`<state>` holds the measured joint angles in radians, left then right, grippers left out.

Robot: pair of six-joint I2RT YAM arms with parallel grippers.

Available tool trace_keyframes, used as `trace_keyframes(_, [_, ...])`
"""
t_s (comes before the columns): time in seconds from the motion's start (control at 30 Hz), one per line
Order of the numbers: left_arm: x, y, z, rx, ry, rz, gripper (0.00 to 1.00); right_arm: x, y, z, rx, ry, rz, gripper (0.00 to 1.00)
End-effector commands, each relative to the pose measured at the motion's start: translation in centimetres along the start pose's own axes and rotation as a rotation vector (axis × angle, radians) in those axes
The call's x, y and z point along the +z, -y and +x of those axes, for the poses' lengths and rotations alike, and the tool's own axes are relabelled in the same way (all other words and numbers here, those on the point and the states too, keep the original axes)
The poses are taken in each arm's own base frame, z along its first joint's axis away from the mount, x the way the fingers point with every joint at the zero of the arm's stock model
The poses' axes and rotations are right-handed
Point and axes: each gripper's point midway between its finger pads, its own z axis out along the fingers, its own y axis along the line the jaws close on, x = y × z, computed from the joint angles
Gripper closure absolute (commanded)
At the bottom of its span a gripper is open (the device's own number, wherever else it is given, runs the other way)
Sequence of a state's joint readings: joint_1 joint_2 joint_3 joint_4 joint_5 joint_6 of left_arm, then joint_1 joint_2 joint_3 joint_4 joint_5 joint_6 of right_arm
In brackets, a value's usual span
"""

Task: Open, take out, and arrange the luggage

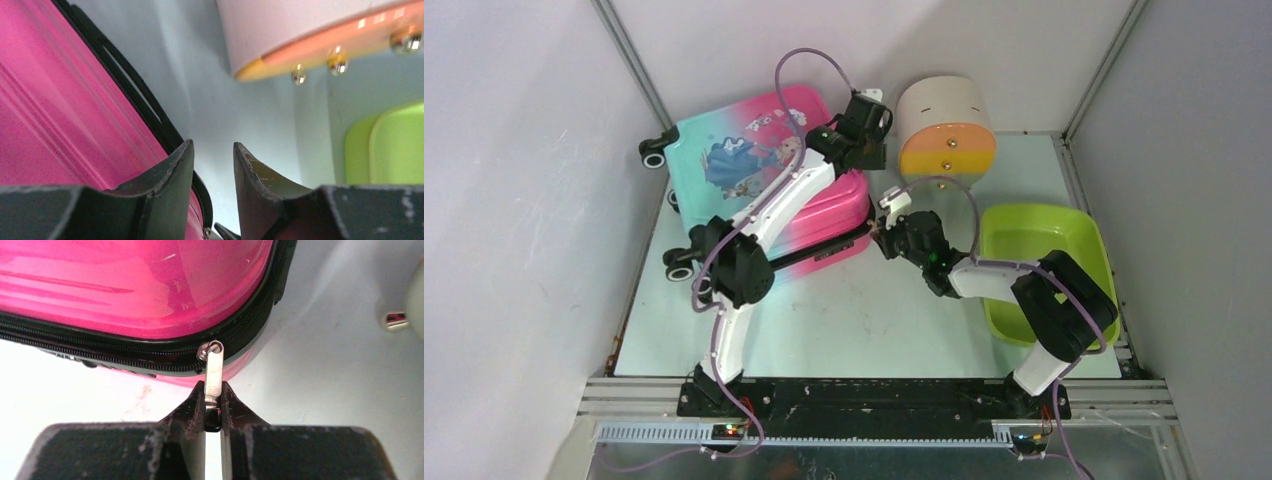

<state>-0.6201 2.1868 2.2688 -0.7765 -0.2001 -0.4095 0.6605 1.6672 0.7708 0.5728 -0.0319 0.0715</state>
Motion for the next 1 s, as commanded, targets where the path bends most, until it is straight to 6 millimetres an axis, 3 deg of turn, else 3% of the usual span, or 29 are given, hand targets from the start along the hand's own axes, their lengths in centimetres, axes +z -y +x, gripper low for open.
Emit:
trace_keyframes(0.0, [-4.6, -5.5, 9.4, 0.103, -0.306, -0.177, 0.58, -2.2, -4.7, -6.3, 0.028, 0.2, -0.071, 1.0])
trace_keyframes(0.33, [-12.9, -10.6, 17.9, 0.074, -0.349, -0.212, 0.6, -6.1, -13.8, -3.7, 0.016, 0.177, -0.114, 1.0])
trace_keyframes(0.43, [-15.8, -12.4, 18.9, 0.058, -0.307, -0.229, 0.6, -7.6, -17.2, -2.9, -0.012, 0.173, -0.159, 1.0])
trace_keyframes(0.5, [-17.3, -13.5, 20.7, 0.047, -0.321, -0.24, 0.6, -8.3, -18.8, -2.6, -0.024, 0.174, -0.182, 1.0])
trace_keyframes(0.63, [-20.1, -14.1, 21.2, -0.011, -0.261, -0.212, 0.59, -9.7, -21.6, -2.5, -0.006, 0.189, -0.232, 1.0])
trace_keyframes(0.7, [-20.6, -14.7, 21.2, -0.023, -0.232, -0.221, 0.58, -9.9, -22.0, -2.6, -0.003, 0.192, -0.237, 1.0])
trace_keyframes(0.77, [-20.8, -15.4, 21.5, -0.026, -0.233, -0.243, 0.57, -9.4, -21.2, -2.7, -0.021, 0.193, -0.203, 1.0])
trace_keyframes(0.93, [-20.3, -17.1, 23.5, -0.018, -0.283, -0.302, 0.57, -7.8, -16.5, -3.9, -0.052, 0.189, -0.124, 1.0])
trace_keyframes(0.97, [-20.2, -17.6, 24.1, -0.019, -0.297, -0.315, 0.57, -7.7, -16.4, -3.8, -0.059, 0.179, -0.144, 1.0])
